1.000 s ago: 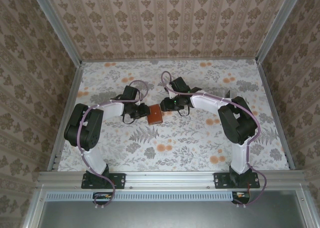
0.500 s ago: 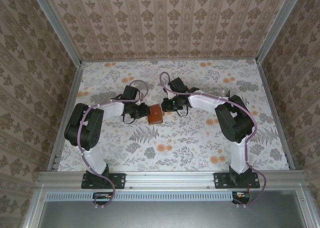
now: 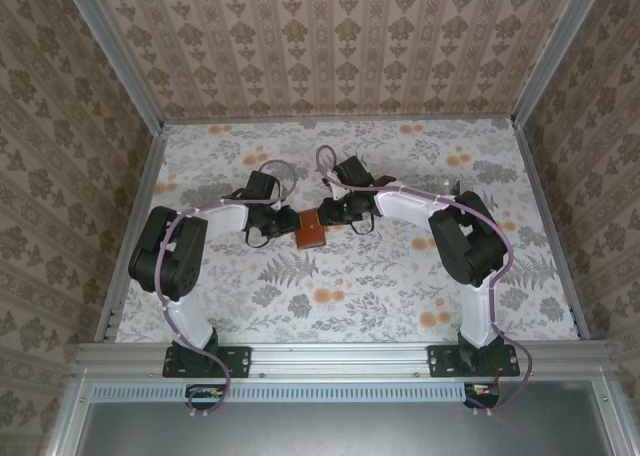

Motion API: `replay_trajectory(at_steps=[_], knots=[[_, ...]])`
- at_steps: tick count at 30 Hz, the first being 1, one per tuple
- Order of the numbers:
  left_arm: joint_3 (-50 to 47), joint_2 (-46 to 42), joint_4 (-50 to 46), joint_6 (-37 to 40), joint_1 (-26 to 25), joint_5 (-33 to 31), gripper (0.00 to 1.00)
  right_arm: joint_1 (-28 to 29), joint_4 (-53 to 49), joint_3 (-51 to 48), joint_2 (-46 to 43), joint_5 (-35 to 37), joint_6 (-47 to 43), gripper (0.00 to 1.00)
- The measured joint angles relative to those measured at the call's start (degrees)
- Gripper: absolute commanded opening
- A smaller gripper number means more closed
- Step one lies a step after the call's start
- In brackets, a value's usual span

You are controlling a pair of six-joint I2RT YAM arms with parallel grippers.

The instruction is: Put the credit cards into the card holder

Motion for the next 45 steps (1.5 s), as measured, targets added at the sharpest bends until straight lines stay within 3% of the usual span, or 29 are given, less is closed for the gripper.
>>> replay_trajectory(at_steps=[13, 45], knots=[[0.0, 0.0, 0.0, 0.0, 0.0, 0.0, 0.2, 0.1, 0.9, 0.0, 0.0, -1.2, 0.9, 0.02], [0.2, 0.1, -0.1, 0.0, 0.1, 0.3, 0.17, 2.6, 2.0, 3.0, 4.5, -0.3, 1.5, 0.01]])
